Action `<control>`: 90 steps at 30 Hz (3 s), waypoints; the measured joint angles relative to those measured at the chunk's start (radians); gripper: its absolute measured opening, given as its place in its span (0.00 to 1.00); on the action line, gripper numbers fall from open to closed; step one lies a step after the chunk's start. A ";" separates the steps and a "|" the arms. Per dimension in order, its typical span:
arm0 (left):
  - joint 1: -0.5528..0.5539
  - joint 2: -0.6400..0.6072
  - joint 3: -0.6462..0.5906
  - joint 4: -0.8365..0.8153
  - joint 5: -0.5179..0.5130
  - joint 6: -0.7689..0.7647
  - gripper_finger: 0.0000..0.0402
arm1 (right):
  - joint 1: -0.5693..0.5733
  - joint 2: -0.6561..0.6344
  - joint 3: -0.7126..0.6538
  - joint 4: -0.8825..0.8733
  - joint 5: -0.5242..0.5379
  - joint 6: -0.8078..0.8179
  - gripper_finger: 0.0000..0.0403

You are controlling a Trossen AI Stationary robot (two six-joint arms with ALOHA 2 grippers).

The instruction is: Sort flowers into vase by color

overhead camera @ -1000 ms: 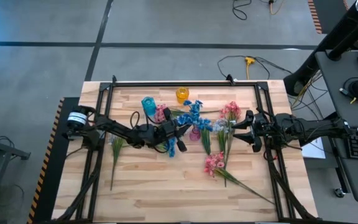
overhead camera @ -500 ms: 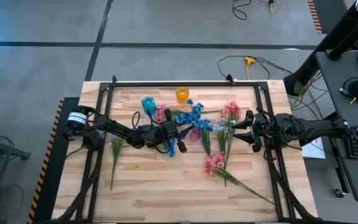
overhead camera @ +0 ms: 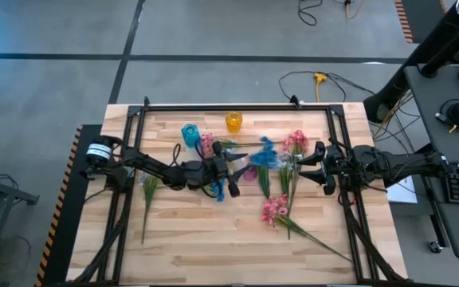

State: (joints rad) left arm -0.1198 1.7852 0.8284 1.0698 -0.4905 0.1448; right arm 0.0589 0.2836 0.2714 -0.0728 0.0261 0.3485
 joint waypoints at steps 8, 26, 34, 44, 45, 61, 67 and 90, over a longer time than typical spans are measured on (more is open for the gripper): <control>-0.032 -0.056 0.000 -0.160 -0.146 0.000 0.49 | 0.000 0.000 -0.001 -0.022 -0.001 0.033 0.52; -0.240 -0.427 0.059 -1.188 -0.153 -0.519 0.49 | 0.000 0.011 -0.001 -0.147 -0.010 0.257 0.52; -0.309 -0.463 0.165 -1.457 -0.087 -0.669 0.49 | 0.002 0.094 -0.001 -0.160 -0.083 0.360 0.52; -0.325 -0.448 0.241 -1.685 -0.020 -0.780 0.49 | 0.021 0.220 -0.001 -0.161 -0.235 0.495 0.52; -0.326 -0.448 0.241 -1.706 -0.019 -0.790 0.49 | 0.031 0.230 0.001 -0.164 -0.237 0.505 0.52; -0.395 -0.448 0.236 -1.864 -0.074 -0.856 0.46 | 0.254 0.488 0.284 -0.601 -0.067 0.666 0.52; -0.441 -0.446 0.236 -1.850 -0.078 -1.002 0.46 | 0.317 0.596 0.376 -0.688 -0.067 0.681 0.52; -0.460 -0.367 0.235 -1.796 -0.085 -1.165 0.46 | 0.487 0.878 0.505 -0.752 -0.055 0.680 0.52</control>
State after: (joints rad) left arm -0.5800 1.4179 1.0637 -0.7261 -0.5758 -1.0206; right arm 0.5457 1.1616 0.7769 -0.8249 -0.0288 1.0289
